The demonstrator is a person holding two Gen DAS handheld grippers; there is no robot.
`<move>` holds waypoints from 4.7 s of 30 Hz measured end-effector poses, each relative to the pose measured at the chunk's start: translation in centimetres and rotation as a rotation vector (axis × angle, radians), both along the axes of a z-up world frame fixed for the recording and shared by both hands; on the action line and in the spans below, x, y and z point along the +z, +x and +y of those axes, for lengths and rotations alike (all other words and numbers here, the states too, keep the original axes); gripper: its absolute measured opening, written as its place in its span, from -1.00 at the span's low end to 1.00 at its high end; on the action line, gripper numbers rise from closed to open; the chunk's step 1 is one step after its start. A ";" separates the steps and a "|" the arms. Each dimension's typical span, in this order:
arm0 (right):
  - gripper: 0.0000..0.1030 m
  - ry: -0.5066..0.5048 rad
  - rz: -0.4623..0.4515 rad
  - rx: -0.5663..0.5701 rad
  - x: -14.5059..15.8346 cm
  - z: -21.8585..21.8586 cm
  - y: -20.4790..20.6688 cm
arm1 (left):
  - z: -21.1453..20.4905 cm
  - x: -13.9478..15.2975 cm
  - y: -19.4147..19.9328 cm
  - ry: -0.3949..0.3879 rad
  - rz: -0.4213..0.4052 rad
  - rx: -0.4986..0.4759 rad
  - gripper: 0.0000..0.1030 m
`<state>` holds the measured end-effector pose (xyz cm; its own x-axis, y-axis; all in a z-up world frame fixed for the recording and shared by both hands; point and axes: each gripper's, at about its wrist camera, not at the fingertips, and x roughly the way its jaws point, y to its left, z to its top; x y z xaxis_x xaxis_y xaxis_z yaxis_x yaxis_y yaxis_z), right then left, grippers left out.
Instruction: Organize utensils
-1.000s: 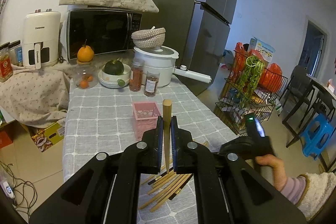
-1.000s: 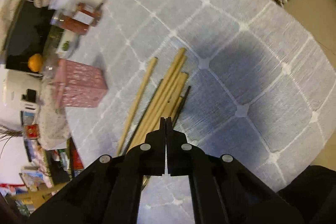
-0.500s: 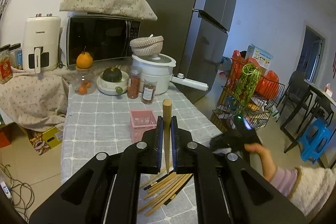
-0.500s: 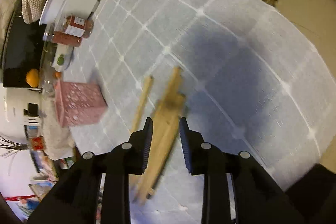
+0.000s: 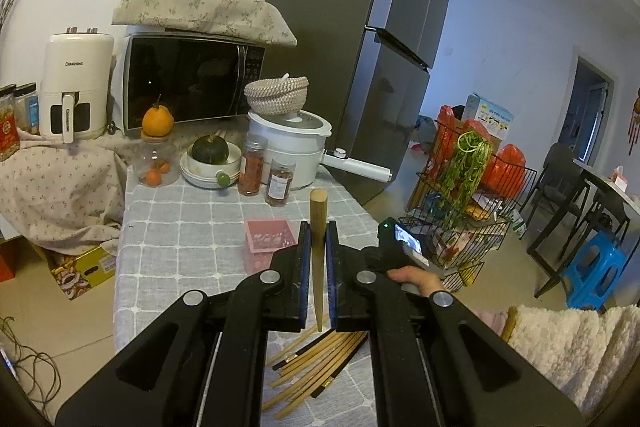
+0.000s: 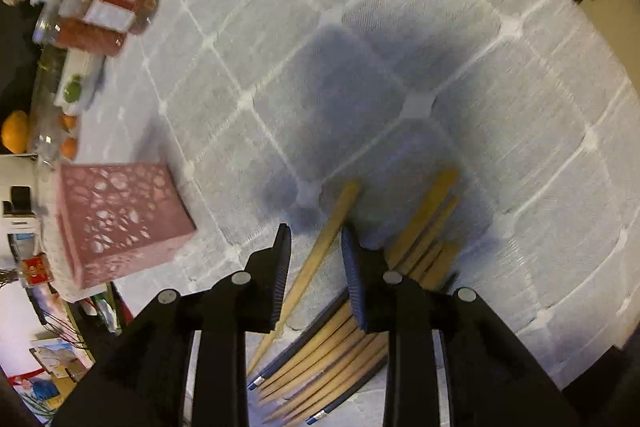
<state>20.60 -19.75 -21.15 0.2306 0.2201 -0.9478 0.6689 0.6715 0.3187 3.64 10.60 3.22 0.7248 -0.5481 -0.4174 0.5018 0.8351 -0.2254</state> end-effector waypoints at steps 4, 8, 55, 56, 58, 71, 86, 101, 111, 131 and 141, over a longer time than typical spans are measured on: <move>-0.75 -0.039 -0.038 -0.028 0.2 0.1 -0.7 | 0.4 -0.2 0.4 -0.001 0.010 0.018 -0.87; -0.80 0.020 -0.174 -0.054 1.9 -0.6 -2.6 | 1.0 -0.2 0.5 -0.013 0.017 0.043 -0.87; -0.84 -0.242 -0.746 0.300 25.8 2.9 -0.1 | -2.0 -0.4 14.8 -0.080 0.062 0.221 -0.26; -0.84 -0.247 -0.742 0.305 25.7 3.2 0.1 | -1.6 0.1 14.4 -0.090 0.049 0.233 -0.26; -0.84 -0.256 -0.738 0.312 25.5 3.6 0.4 | -0.9 0.8 14.0 -0.098 0.037 0.255 -0.26; -0.79 -0.305 -0.710 0.416 21.2 7.2 2.5 | 0.0 0.7 13.5 -0.066 0.048 0.314 -0.26; -0.32 -0.566 -0.831 0.453 23.5 8.4 -6.8 | -4.1 1.0 8.1 0.108 -0.035 0.362 0.10; 0.69 -0.622 -0.809 0.297 20.9 5.0 -14.3 | -5.8 -2.0 3.8 0.112 0.024 0.365 0.75; 0.88 -0.448 -0.583 0.038 13.1 -3.7 -19.6 | -7.8 -5.5 4.3 0.164 0.124 0.301 0.87; 0.88 -0.057 -0.371 -0.093 6.5 -11.1 -20.8 | -22.1 -18.3 13.5 0.671 0.640 -0.071 0.82; 0.88 0.020 -0.343 -0.088 5.7 -11.4 -20.5 | -22.5 -21.7 15.4 0.731 0.755 -0.109 0.06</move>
